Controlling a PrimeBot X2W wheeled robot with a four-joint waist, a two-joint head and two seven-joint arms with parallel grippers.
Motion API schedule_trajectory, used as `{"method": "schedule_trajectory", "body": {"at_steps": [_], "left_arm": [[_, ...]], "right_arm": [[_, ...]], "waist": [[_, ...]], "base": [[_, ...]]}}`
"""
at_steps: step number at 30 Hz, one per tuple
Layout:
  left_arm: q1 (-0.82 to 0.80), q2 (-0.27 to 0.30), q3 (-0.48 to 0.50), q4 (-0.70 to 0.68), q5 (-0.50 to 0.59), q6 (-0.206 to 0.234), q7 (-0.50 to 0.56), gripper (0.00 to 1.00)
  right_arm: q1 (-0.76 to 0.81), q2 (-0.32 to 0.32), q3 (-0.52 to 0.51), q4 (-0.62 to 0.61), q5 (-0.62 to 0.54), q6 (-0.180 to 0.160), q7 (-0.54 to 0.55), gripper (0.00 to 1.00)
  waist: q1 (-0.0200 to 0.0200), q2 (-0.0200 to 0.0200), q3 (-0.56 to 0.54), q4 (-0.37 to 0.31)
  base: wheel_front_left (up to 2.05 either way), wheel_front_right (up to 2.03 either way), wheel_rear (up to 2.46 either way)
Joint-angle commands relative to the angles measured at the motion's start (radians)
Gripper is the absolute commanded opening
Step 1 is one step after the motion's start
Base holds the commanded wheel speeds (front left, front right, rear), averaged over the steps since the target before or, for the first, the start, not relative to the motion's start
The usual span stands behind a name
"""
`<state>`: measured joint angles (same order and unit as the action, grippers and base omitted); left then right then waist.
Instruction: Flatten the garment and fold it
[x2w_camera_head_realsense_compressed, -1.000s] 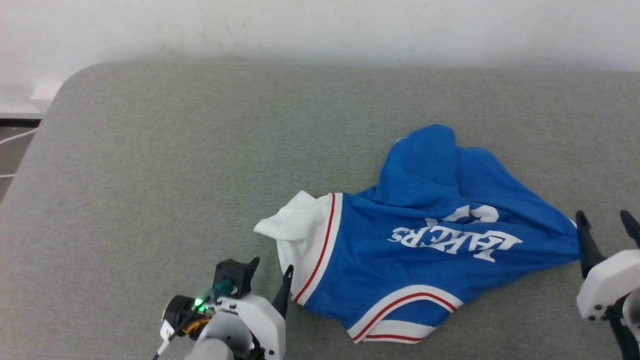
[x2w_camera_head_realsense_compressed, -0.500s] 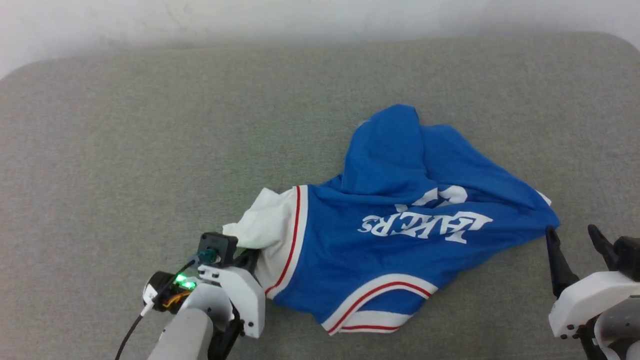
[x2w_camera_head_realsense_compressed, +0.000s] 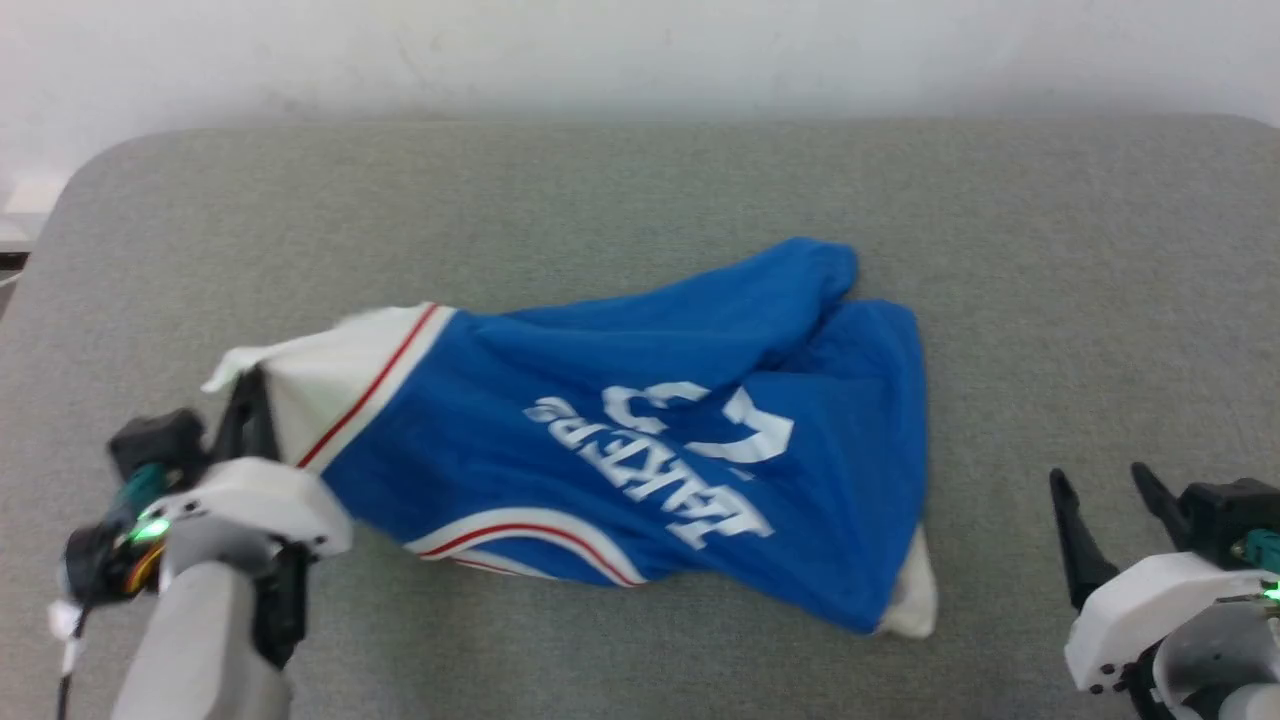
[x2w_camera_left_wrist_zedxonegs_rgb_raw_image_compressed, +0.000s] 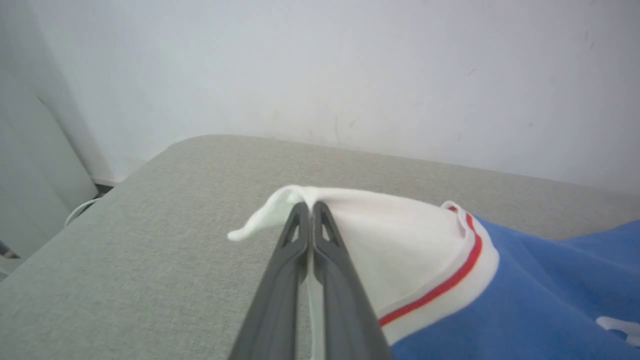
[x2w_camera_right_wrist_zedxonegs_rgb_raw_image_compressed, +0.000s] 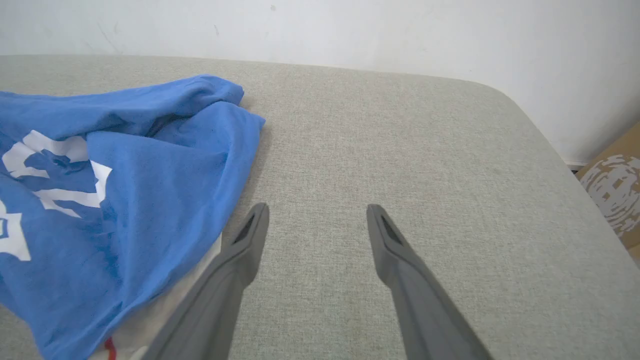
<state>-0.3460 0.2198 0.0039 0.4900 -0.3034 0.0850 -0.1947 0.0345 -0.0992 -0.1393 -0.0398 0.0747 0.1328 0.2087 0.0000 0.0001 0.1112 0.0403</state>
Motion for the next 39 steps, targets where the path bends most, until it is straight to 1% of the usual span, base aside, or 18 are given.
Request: {"method": "schedule_trajectory", "body": {"at_steps": [1, 3, 5, 6, 7, 10, 14, 17, 21, 24, 27, 31, 35, 39], "left_arm": [[0.017, 0.005, 0.008, 0.006, -0.005, 0.008, -0.005, 0.00], [0.058, 0.015, 0.040, 0.037, -0.025, 0.031, -0.004, 0.00], [0.081, 0.003, 0.031, 0.055, -0.029, 0.027, 0.007, 0.00], [0.090, -0.004, 0.023, 0.056, -0.029, 0.023, 0.006, 0.25], [0.097, -0.011, 0.018, 0.051, -0.028, 0.022, -0.001, 1.00], [0.111, -0.026, 0.010, 0.032, -0.028, 0.017, -0.022, 1.00], [0.130, -0.053, -0.027, -0.054, -0.002, -0.014, -0.058, 1.00], [0.153, -0.069, -0.057, -0.157, 0.047, -0.031, -0.066, 1.00], [0.216, -0.099, -0.103, -0.337, 0.137, -0.042, -0.067, 1.00], [0.260, -0.114, -0.144, -0.412, 0.183, -0.055, -0.067, 1.00], [0.287, -0.126, -0.178, -0.448, 0.208, -0.070, -0.067, 1.00], [0.297, -0.138, -0.210, -0.458, 0.221, -0.086, -0.067, 1.00], [0.289, -0.152, -0.230, -0.462, 0.217, -0.088, -0.067, 1.00], [0.284, -0.160, -0.249, -0.463, 0.212, -0.086, -0.067, 1.00]], "right_arm": [[0.014, -0.003, 0.004, 0.001, 0.007, -0.002, 0.001, 1.00], [0.020, -0.007, 0.017, 0.009, 0.020, -0.002, 0.009, 1.00], [0.025, -0.010, 0.024, 0.016, 0.028, -0.002, 0.012, 1.00], [0.027, -0.011, 0.028, 0.018, 0.034, -0.002, 0.014, 1.00], [0.027, -0.015, 0.031, 0.020, 0.040, -0.002, 0.015, 1.00], [0.020, -0.025, 0.041, 0.021, 0.053, -0.002, 0.018, 1.00], [-0.020, -0.062, 0.080, 0.012, 0.099, -0.002, 0.059, 1.00], [-0.062, -0.108, 0.120, 0.021, 0.127, -0.002, 0.143, 1.00], [-0.132, -0.146, 0.133, 0.069, 0.151, -0.002, 0.296, 1.00], [-0.191, -0.180, 0.171, 0.125, 0.162, -0.002, 0.400, 1.00], [-0.253, -0.206, 0.188, 0.193, 0.170, -0.002, 0.454, 1.00], [-0.318, -0.234, 0.183, 0.295, 0.153, -0.002, 0.478, 1.00], [-0.360, -0.245, 0.159, 0.405, 0.122, -0.002, 0.450, 1.00], [-0.378, -0.240, 0.163, 0.492, 0.120, -0.002, 0.406, 1.00]], "waist": [[0.0000, -0.0001, -0.009, 0.015], [0.0000, -0.0001, -0.004, 0.028], [0.0000, -0.0001, 0.000, 0.038], [0.0000, -0.0001, 0.002, 0.043], [0.0000, -0.0001, 0.004, 0.049], [0.0000, -0.0001, 0.004, 0.062], [0.0000, -0.0001, 0.002, 0.099], [0.0000, -0.0001, -0.001, 0.132], [0.0000, -0.0001, 0.001, 0.187], [0.0000, -0.0001, 0.010, 0.226], [0.0000, -0.0001, 0.028, 0.270], [0.0000, -0.0001, 0.051, 0.319], [0.0000, -0.0001, 0.073, 0.358], [0.0000, -0.0001, 0.086, 0.375]], "base": [[0.00, 0.00, 0.00], [0.00, 0.00, 0.00], [0.00, 0.00, 0.00], [0.00, 0.00, 0.00], [0.00, 0.00, 0.00], [0.00, 0.00, 0.00], [0.00, 0.00, 0.00], [0.00, 0.00, 0.00], [0.00, 0.00, 0.00], [0.00, 0.00, 0.00], [0.00, 0.00, 0.00], [0.00, 0.00, 0.00], [0.00, 0.00, 0.00], [0.00, 0.00, 0.00]]}}
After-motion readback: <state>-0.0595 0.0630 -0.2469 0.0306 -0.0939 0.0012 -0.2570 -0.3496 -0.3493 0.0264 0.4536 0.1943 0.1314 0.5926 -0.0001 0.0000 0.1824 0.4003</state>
